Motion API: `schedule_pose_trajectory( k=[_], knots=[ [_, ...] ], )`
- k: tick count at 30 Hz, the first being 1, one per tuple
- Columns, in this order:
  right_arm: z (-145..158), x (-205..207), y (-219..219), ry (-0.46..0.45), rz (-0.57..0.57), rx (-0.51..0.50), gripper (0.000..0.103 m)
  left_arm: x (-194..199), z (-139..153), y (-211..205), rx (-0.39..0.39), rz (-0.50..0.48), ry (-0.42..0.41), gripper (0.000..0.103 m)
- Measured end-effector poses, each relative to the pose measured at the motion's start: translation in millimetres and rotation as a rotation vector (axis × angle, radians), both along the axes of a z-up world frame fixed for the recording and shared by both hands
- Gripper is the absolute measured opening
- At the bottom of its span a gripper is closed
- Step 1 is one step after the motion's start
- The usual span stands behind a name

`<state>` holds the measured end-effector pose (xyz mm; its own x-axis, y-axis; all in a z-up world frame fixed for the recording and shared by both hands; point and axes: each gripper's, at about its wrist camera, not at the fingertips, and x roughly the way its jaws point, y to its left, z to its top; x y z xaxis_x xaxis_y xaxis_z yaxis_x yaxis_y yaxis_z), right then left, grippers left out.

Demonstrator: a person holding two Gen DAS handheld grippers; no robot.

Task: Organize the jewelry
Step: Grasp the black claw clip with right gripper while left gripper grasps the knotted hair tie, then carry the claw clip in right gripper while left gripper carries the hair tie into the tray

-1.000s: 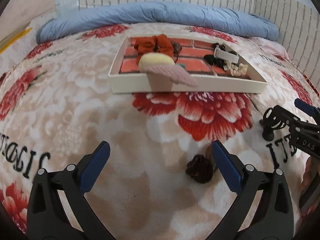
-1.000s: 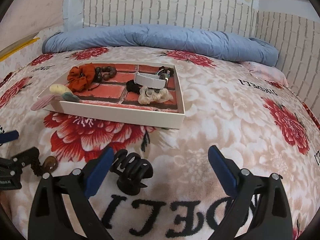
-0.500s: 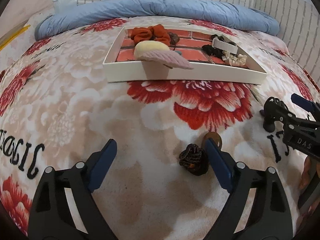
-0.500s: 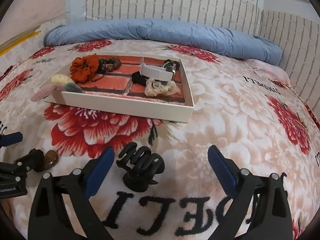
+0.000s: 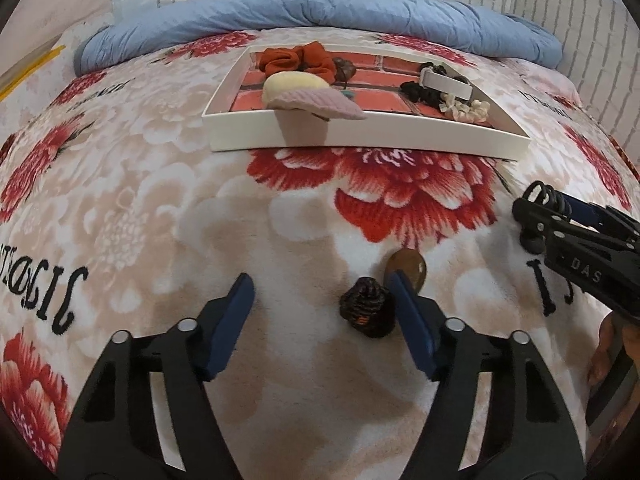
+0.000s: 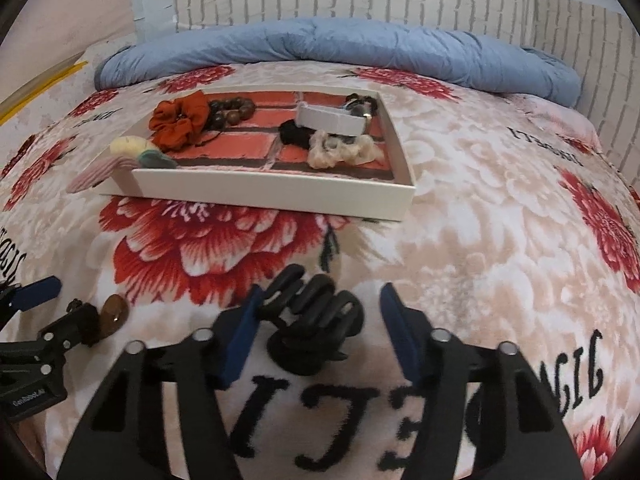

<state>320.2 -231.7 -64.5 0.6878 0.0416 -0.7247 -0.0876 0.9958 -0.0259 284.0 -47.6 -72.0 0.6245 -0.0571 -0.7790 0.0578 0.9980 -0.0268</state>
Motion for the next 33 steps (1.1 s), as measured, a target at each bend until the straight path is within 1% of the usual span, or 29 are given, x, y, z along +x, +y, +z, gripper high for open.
schedule_pose_trajectory(
  k=[1, 3, 5, 6, 8, 12, 20, 27, 33],
  knots=[
    [0.2, -0.4, 1.2, -0.002, 0.003, -0.002, 0.049, -0.6, 0.5, -1.5, 0.000, -0.008, -0.003, 0.058],
    [0.7, -0.8, 2.6, -0.005, 0.002, -0.008, 0.048, -1.6, 1.2, -6.4, -0.016, -0.048, -0.004, 0.034],
    [0.9, -1.1, 1.5, -0.006, 0.002, -0.001, 0.048, -3.4, 1.7, -11.7, -0.006, -0.070, -0.010, 0.024],
    [1.3, -1.2, 0.4, -0.007, -0.001, 0.004, 0.048, -4.8, 2.1, -14.9, 0.009, -0.079, -0.017, 0.023],
    [1.5, -1.3, -1.3, -0.009, -0.004, 0.010, 0.048, -5.3, 2.7, -15.9, 0.015, -0.082, -0.020, 0.022],
    [2.0, -1.0, -1.8, -0.010, -0.005, 0.016, 0.048, -3.4, 2.7, -9.6, -0.032, -0.082, -0.012, 0.021],
    [3.4, -2.6, -5.1, -0.018, -0.005, 0.035, 0.048, -2.9, 5.2, -3.3, -0.071, -0.078, -0.019, 0.020],
    [5.0, -4.3, -3.1, -0.029, 0.007, 0.029, 0.048, -1.9, 16.8, 5.4, -0.098, -0.071, -0.078, 0.019],
    [10.9, -5.3, -4.5, -0.050, 0.005, 0.031, 0.048, 6.0, 25.7, 1.6, -0.081, -0.086, -0.119, 0.019]
  ],
)
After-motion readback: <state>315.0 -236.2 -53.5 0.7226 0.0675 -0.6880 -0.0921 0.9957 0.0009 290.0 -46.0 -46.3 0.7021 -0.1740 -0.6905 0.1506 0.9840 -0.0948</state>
